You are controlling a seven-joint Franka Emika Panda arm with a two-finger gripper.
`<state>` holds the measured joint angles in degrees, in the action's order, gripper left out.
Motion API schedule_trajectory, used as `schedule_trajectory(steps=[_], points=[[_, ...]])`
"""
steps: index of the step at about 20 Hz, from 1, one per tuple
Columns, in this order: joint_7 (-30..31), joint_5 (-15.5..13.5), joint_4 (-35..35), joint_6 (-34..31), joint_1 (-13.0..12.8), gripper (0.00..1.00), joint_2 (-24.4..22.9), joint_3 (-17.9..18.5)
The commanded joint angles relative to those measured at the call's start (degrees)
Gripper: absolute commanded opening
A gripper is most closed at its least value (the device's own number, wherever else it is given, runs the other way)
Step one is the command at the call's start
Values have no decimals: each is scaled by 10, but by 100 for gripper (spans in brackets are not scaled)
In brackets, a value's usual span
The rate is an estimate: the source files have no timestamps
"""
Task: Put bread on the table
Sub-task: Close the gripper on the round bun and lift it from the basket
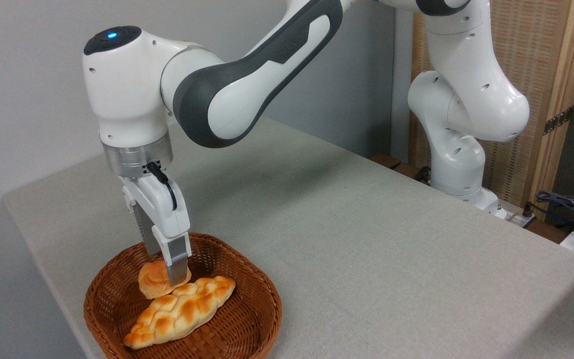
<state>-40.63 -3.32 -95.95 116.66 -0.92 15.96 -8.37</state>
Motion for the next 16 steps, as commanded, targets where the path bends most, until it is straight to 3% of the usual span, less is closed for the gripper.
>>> schedule_trajectory(steps=[1, 9, 12, 16], points=[[-12, 5, 3, 2, 3, 28, -1, -2], [-9, -5, 8, -13, 7, 28, -19, 5], [-13, -37, 48, -84, 7, 28, -28, 34], [-49, -40, 74, -159, 7, 30, -66, 48]])
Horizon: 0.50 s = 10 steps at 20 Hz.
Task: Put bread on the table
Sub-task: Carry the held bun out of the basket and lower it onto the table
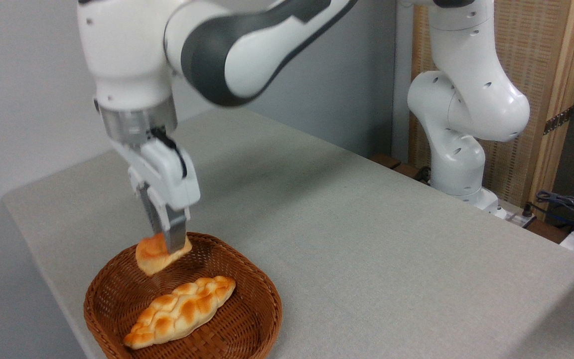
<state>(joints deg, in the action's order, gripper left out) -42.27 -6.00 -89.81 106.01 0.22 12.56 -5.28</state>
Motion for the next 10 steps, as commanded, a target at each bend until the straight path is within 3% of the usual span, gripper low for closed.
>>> schedule_trajectory(steps=[1, 3, 6, 8, 9, 10], points=[[-47, -13, 7, -68, -4, 32, -48, 22], [-76, -13, -20, -98, -4, 34, -86, 23], [-127, -12, -127, -99, -8, 38, -160, 23], [-136, -11, -174, -99, -14, 53, -183, 23], [-136, -9, -186, -98, -28, 54, -187, 23], [-135, -7, -200, -94, -37, 69, -187, 23]])
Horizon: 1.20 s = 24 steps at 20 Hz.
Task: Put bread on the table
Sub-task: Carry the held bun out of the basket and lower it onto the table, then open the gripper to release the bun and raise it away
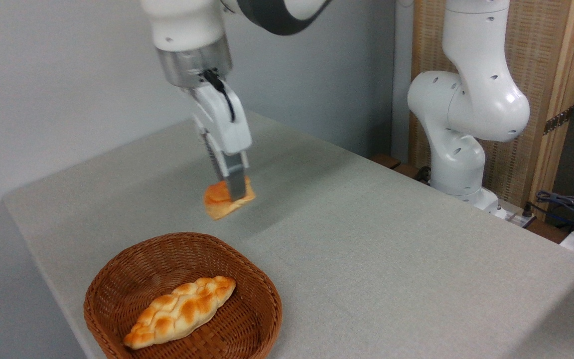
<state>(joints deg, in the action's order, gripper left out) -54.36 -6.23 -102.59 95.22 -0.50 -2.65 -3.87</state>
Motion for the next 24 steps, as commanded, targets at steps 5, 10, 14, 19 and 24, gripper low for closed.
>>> schedule_trajectory(steps=[5, 10, 14, 19, 24], points=[[-9, -4, -110, 43, -62, 100, -34, 8], [-10, -1, -104, 43, -62, 100, -35, 10], [-10, 6, -103, 42, -62, 100, -36, 10], [25, 4, -41, 30, -60, 100, -36, 28], [114, 4, 68, 14, -57, 100, -13, 42]])
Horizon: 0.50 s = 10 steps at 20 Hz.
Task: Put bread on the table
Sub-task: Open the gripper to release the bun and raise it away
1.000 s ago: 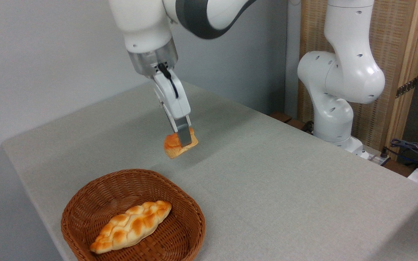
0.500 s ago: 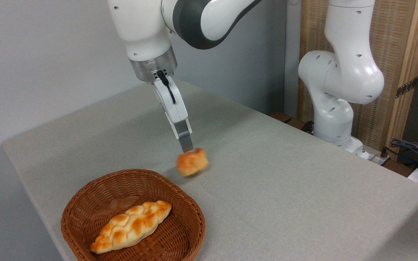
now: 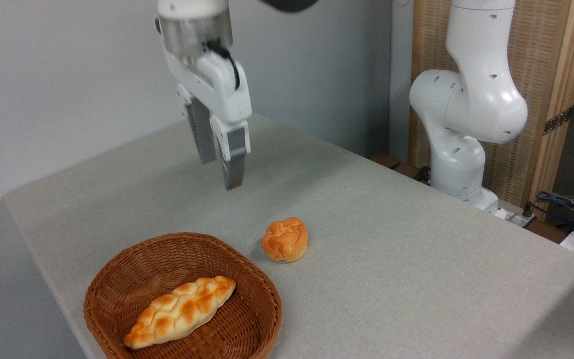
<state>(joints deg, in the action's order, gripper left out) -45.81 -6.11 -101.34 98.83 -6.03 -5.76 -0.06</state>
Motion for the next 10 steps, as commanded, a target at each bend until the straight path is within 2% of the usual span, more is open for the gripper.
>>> schedule_trajectory(steps=[1, 3, 5, 10], points=[[40, 3, 78, -50, -2, 100, 27, 4], [65, 4, 111, -86, 0, 100, 43, 5], [65, 4, 111, -87, 0, 100, 43, 24], [60, 4, 116, -86, 1, 100, 43, 39]])
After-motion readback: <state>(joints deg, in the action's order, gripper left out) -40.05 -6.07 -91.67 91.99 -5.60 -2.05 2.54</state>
